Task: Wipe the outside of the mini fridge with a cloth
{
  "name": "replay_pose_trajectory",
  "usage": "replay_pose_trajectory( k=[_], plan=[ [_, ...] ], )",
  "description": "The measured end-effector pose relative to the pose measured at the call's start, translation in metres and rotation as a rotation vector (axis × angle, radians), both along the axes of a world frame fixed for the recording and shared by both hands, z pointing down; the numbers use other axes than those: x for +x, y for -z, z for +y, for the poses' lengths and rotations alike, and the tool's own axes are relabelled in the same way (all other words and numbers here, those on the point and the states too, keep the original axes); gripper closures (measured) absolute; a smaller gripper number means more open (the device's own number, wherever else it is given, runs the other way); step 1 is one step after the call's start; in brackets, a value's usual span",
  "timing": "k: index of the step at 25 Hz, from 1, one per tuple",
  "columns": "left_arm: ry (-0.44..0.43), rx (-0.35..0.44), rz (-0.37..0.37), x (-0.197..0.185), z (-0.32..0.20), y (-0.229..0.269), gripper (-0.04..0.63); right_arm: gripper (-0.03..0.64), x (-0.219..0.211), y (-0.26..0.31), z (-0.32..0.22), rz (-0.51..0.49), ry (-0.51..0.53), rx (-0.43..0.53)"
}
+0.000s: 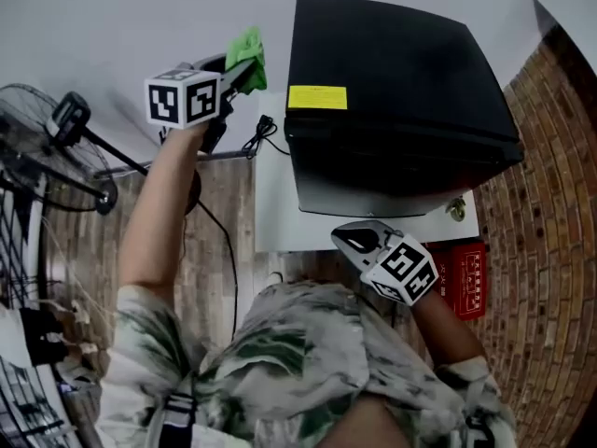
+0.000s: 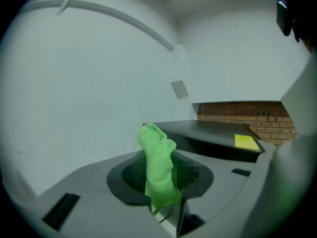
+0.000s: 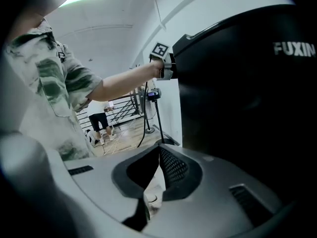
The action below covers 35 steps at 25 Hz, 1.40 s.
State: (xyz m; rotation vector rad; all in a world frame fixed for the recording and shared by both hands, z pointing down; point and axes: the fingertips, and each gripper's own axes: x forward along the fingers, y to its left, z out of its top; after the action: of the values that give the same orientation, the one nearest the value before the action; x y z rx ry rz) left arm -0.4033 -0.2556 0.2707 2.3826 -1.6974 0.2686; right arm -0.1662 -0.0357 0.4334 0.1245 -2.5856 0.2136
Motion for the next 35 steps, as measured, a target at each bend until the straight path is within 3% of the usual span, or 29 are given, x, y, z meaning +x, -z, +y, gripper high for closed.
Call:
replay_pose_trajectory(
  k=[5, 10, 19, 23, 35],
  plan=[
    [0.022, 0.033, -0.073, 0.039, 0.028, 0.059, 0.474, 0.594, 0.037, 0.004, 0.001, -0.022, 0.086, 0.014],
    [0.020, 0.009, -0.133, 0.085, 0.050, 0.084, 0.474, 0.594, 0.069, 0.004, 0.010, -0.036, 0.145, 0.020],
    [-0.034, -0.151, -0.242, 0.169, 0.037, 0.071, 0.474, 0.594, 0.110, 0.012, 0.013, -0.091, 0.169, 0.034],
    [-0.080, -0.189, -0.265, 0.209, 0.025, 0.069, 0.474, 0.594, 0.122, 0.017, 0.012, -0.090, 0.164, 0.041],
    [-0.266, -0.267, -0.320, 0.337, -0.017, 0.056, 0.474, 0.594, 0.120, 0.083, 0.020, 0.045, 0.394, 0.041]
  ],
)
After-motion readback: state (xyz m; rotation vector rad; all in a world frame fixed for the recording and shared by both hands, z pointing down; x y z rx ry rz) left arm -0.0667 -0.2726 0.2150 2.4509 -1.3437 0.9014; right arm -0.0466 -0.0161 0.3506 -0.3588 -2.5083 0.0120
